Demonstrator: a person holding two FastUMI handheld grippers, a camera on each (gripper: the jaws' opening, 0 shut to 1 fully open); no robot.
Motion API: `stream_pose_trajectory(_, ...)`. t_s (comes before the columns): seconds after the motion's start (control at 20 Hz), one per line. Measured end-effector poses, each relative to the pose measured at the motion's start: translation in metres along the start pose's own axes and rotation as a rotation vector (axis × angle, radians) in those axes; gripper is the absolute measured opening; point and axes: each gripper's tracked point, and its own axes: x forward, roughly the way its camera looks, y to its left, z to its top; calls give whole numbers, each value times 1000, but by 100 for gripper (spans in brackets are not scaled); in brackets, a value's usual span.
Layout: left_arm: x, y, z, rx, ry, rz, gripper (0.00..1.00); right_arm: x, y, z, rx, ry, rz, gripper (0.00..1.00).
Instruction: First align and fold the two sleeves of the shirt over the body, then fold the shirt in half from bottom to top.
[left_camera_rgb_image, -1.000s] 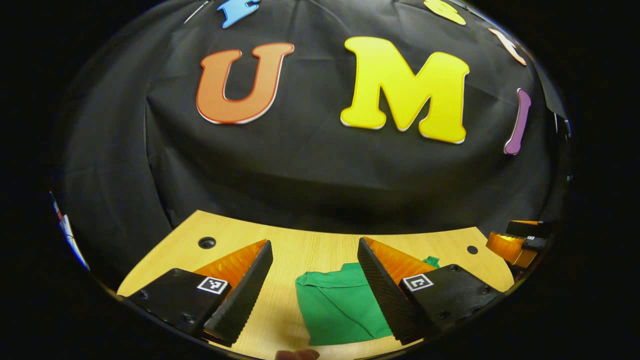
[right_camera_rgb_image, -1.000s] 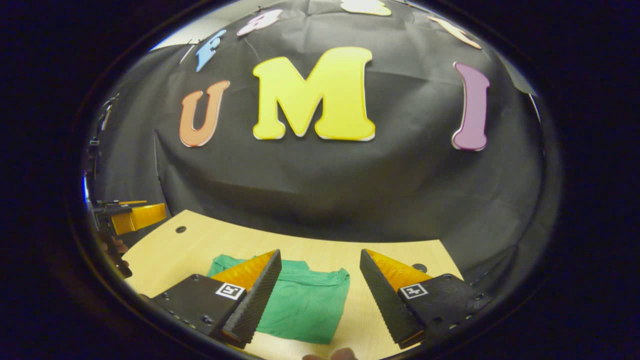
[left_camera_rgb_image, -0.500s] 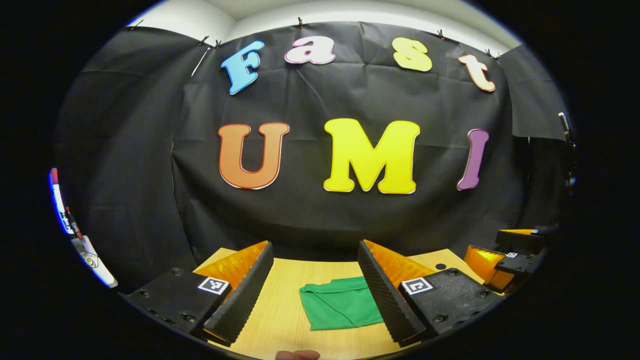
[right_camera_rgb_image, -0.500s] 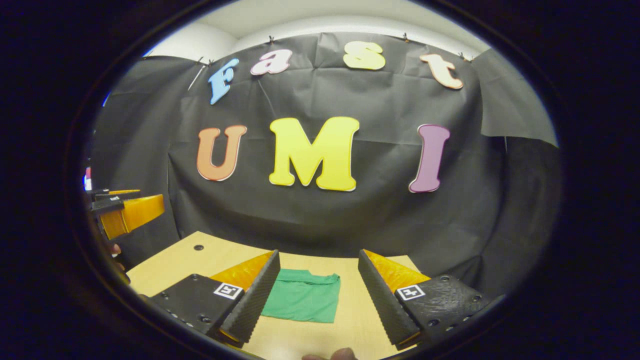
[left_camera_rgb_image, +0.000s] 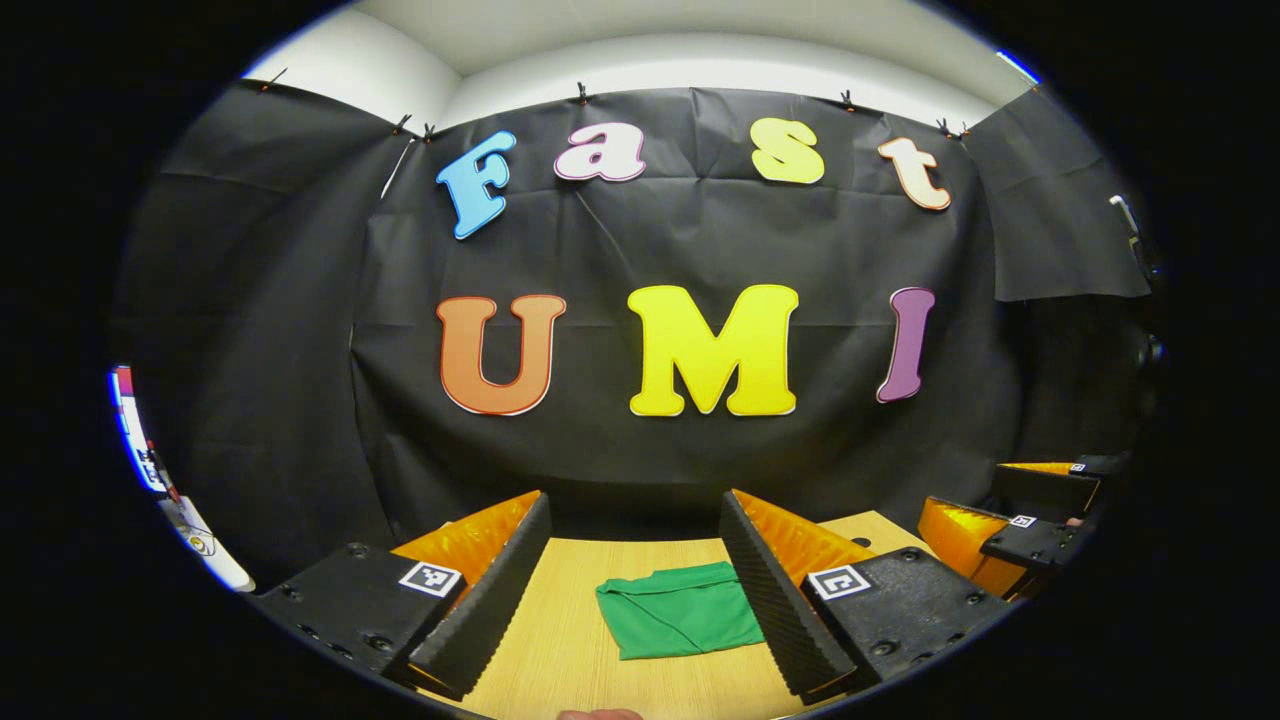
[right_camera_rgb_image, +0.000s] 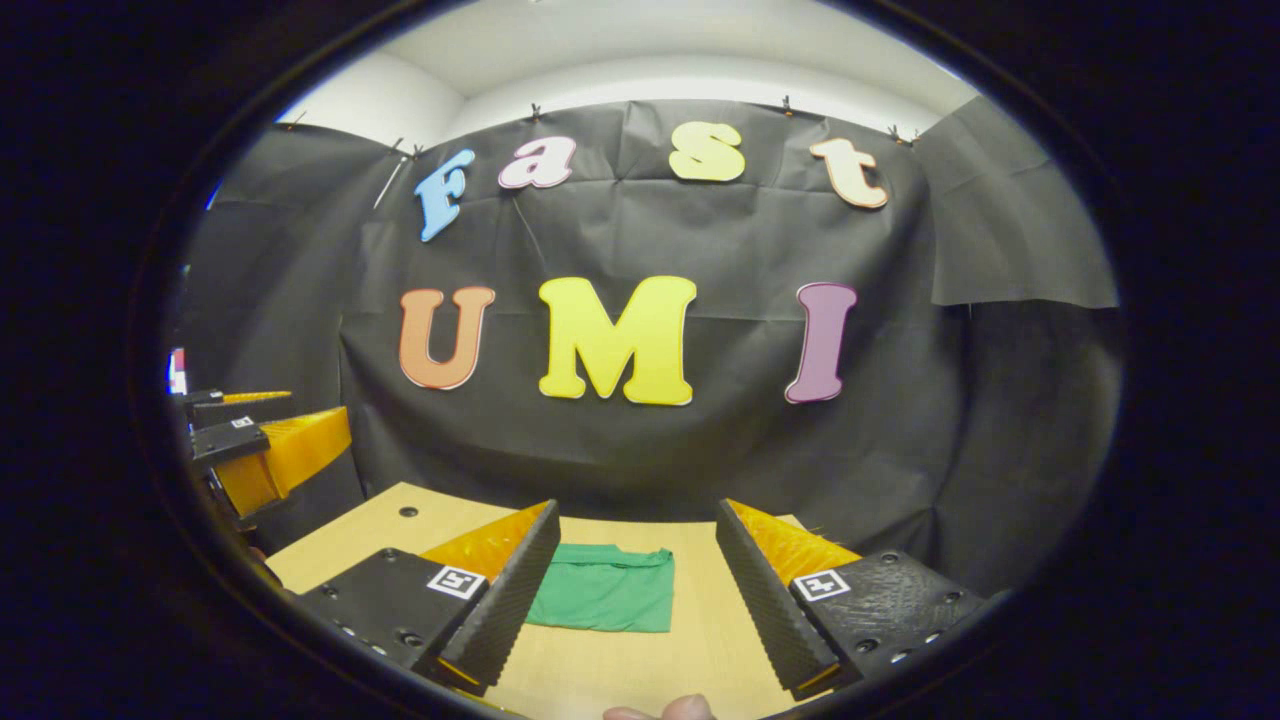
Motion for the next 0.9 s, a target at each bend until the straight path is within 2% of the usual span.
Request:
stream_pose_trajectory(0.4,-13,5,-2,2,8,18,100,-8,6,0,24,-13,-3,97)
stream_pose_trajectory(0.9,-2,10,-5,1,17,27,100,-2,12,3,35,-13,-1,96)
